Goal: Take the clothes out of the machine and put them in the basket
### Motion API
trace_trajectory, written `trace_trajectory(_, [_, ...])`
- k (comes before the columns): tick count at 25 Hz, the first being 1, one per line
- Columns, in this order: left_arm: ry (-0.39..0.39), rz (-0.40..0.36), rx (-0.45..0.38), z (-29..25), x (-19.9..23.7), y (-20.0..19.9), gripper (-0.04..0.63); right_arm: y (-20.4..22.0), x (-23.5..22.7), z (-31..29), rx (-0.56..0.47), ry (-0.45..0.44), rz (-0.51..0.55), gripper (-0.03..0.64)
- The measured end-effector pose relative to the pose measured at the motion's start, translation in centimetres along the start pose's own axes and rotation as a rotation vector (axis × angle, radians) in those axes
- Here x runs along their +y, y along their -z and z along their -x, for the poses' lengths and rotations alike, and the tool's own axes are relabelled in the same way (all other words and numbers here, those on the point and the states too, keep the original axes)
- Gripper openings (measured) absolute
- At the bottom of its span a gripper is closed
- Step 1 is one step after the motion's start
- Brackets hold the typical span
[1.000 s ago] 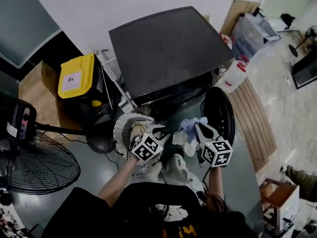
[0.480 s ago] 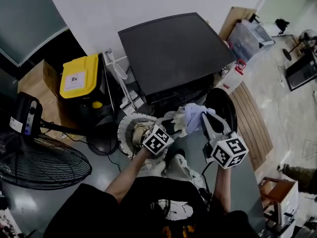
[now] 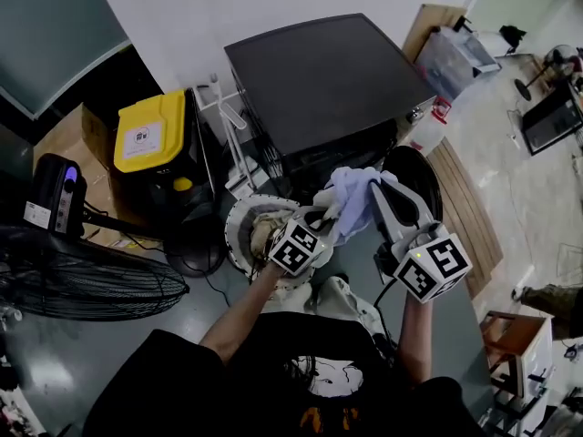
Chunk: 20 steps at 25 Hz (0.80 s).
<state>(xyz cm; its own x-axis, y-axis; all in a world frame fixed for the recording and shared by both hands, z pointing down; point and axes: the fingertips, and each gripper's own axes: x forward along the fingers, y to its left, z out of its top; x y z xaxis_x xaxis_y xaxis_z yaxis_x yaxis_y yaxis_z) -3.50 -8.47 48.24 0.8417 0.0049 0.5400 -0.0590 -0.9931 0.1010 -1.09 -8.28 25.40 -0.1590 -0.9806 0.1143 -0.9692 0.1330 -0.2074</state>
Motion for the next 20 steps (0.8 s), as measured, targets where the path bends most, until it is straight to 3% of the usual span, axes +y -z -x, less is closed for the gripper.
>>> trace_trajectory(5, [-0.078,0.061,-0.059,3.7,1.1,-0.2,0.026,-0.6,1.1,0.7,-0.018,-0.036,0.001,0.035])
trace_trajectory(12, [-0.259,0.149,-0.199,9.7,1.2,-2.7,0.025,-2.2,2.6,1.9,-0.059,-0.185,-0.018,0.035])
trace_trajectory(20, [-0.48,0.22,-0.292,15.5,-0.9,-4.3,0.025,0.8,3.8,2.7,0.046,-0.343,0.016,0.035])
